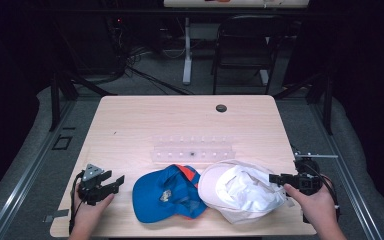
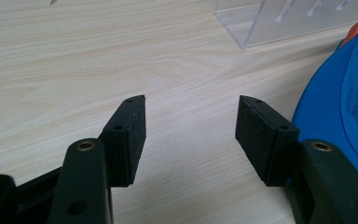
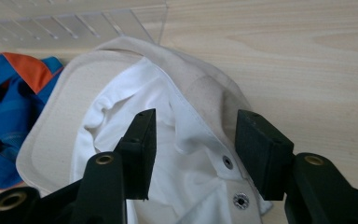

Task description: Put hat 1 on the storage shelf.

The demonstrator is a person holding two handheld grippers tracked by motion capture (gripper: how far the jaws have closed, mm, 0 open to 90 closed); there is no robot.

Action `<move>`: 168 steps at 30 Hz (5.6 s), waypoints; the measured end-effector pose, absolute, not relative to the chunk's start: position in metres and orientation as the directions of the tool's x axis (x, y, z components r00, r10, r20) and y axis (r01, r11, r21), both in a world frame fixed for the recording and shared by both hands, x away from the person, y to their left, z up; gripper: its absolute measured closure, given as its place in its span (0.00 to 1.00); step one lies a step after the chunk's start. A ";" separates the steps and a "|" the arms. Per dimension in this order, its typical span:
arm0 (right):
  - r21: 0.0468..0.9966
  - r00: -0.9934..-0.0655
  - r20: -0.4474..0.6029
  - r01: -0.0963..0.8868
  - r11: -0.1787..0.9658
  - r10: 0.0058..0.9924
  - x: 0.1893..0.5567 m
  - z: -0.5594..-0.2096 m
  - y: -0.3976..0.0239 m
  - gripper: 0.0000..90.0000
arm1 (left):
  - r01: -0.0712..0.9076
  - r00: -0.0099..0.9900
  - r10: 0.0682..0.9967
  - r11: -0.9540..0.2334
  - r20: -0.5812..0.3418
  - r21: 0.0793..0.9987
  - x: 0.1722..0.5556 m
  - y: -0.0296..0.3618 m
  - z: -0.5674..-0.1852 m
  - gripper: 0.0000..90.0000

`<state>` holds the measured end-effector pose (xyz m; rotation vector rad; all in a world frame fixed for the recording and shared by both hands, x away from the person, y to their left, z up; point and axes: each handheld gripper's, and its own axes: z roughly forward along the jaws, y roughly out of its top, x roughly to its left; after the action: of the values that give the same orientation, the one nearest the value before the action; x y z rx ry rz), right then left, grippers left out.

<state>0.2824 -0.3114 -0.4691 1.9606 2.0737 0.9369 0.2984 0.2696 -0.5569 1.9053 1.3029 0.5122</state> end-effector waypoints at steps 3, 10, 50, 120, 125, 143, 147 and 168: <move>0.492 -0.130 0.297 0.870 -0.035 0.946 0.283 -0.467 -0.314 0.54 | 0.606 0.404 0.911 -0.197 -0.085 0.771 0.299 0.269 -0.557 0.48; 0.407 -0.055 0.347 0.908 -0.097 0.936 0.283 -0.476 -0.331 0.54 | 0.601 0.401 0.912 -0.193 -0.084 0.775 0.300 0.269 -0.557 0.48; 0.248 -0.046 0.470 0.965 -0.083 0.881 0.293 -0.480 -0.321 0.85 | 0.606 0.389 0.917 -0.183 -0.088 0.774 0.302 0.271 -0.558 0.48; 0.051 -0.015 0.671 0.998 -0.027 0.741 0.365 -0.312 -0.227 0.91 | 0.620 0.387 0.918 -0.184 -0.093 0.762 0.304 0.275 -0.558 0.48; 0.049 -0.003 0.776 0.997 -0.056 0.630 0.363 -0.314 -0.242 0.91 | 0.621 0.388 0.917 -0.187 -0.092 0.761 0.304 0.274 -0.558 0.48; 0.064 -0.017 0.972 0.978 -0.197 0.233 0.381 -0.332 -0.234 0.91 | 0.614 0.384 0.919 -0.180 -0.092 0.769 0.304 0.274 -0.559 0.48; 0.067 -0.017 0.975 0.973 -0.219 0.219 0.392 -0.331 -0.223 0.91 | 0.613 0.384 0.918 -0.178 -0.093 0.770 0.304 0.274 -0.559 0.48; 0.027 0.034 0.975 0.963 -0.269 0.218 0.444 -0.339 -0.163 0.91 | 0.622 0.404 0.908 -0.187 -0.107 0.761 0.307 0.272 -0.560 0.48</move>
<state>0.4438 -0.1626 -0.3394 2.5872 2.0074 2.1140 0.3068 0.2724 -0.5601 1.9076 1.3077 0.4820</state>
